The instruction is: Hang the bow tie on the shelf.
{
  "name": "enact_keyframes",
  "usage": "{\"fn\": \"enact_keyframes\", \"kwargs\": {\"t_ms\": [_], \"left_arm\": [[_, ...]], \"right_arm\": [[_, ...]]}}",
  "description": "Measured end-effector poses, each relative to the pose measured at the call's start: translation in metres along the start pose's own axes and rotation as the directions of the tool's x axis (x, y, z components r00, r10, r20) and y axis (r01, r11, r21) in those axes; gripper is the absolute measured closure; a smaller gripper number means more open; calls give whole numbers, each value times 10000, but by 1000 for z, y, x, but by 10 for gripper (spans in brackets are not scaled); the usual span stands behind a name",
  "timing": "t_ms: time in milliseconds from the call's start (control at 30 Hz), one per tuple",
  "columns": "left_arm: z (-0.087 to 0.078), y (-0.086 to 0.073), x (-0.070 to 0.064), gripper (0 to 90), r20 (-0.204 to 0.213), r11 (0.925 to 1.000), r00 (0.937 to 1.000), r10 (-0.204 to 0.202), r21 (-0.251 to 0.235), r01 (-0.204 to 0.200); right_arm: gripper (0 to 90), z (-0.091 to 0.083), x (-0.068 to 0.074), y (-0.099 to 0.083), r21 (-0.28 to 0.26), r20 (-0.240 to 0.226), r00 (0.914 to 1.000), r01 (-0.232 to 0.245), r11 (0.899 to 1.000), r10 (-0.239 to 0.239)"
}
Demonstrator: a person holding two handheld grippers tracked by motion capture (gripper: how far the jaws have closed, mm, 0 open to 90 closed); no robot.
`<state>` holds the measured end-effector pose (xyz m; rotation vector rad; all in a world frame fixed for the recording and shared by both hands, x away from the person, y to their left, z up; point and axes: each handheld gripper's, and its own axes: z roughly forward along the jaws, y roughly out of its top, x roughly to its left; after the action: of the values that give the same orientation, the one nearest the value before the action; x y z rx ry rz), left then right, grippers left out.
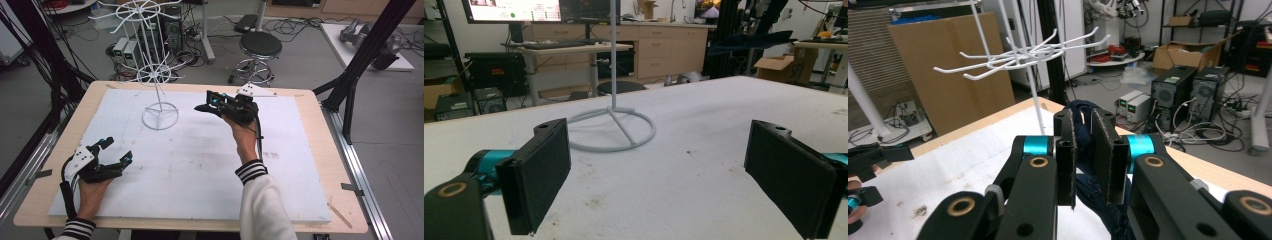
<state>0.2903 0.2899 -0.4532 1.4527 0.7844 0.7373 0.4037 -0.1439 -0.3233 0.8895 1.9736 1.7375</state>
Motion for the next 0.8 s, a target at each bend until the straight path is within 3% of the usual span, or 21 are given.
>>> {"fn": "enact_keyframes", "kwargs": {"t_ms": [367,633,800], "left_arm": [[0,0,0,117,-3,10000,10000,-9,-13,9],[0,0,0,117,14,10000,10000,-32,-27,32],[0,0,1,117,26,10000,10000,-48,-6,48]], "right_arm": [[807,13,8,11,-143,191,9998,-17,9999,19],[806,27,11,21,-261,824,9966,70,9996,-49],[807,36,10,24,-283,844,9964,-18,9996,41]]}}
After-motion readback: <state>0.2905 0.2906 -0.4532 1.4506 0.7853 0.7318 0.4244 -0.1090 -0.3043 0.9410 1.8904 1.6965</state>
